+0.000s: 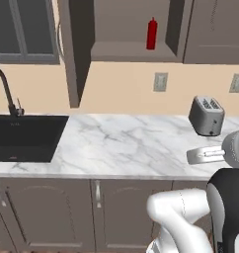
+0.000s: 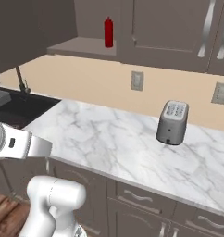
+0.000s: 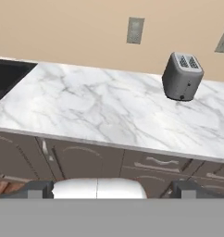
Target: Take 2 condiments from the cabinet and move them on the counter near the stove.Make sure the condiments are lined up with each other, next to each other.
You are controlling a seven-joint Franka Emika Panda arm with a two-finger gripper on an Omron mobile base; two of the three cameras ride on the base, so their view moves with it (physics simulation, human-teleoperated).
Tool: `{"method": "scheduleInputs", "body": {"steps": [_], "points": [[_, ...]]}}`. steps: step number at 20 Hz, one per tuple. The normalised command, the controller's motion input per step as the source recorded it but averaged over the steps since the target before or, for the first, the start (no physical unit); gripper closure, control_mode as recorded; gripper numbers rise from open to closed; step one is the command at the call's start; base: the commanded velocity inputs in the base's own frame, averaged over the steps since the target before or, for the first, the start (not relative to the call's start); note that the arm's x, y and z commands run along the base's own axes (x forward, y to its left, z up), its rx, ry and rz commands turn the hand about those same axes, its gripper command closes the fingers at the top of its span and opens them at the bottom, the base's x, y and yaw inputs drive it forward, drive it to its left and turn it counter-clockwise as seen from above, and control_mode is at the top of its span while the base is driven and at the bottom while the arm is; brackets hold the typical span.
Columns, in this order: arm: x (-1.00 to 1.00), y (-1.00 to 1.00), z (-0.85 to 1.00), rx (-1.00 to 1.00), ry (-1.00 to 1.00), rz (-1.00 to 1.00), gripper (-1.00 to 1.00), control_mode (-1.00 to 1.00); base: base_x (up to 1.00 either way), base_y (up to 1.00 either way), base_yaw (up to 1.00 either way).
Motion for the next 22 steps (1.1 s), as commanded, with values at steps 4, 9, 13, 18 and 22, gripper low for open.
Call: {"method": "scheduleInputs", "body": {"steps": [4, 9, 13, 18, 22], "points": [[0.0, 0.0, 0.0, 0.0, 0.0, 0.0, -1.0, 1.0, 0.78, 0.0, -0.02], [0.0, 0.0, 0.0, 0.0, 0.0, 0.0, -1.0, 1.0, 0.12, 0.1, -0.04], [0.0, 0.0, 0.0, 0.0, 0.0, 0.0, -1.0, 1.0, 0.0, 0.18, -0.15], [0.0, 0.0, 0.0, 0.0, 0.0, 0.0, -1.0, 1.0, -0.06, 0.3, -0.21], [0.0, 0.0, 0.0, 0.0, 0.0, 0.0, -1.0, 1.0, 0.0, 0.54, -0.16]]}}
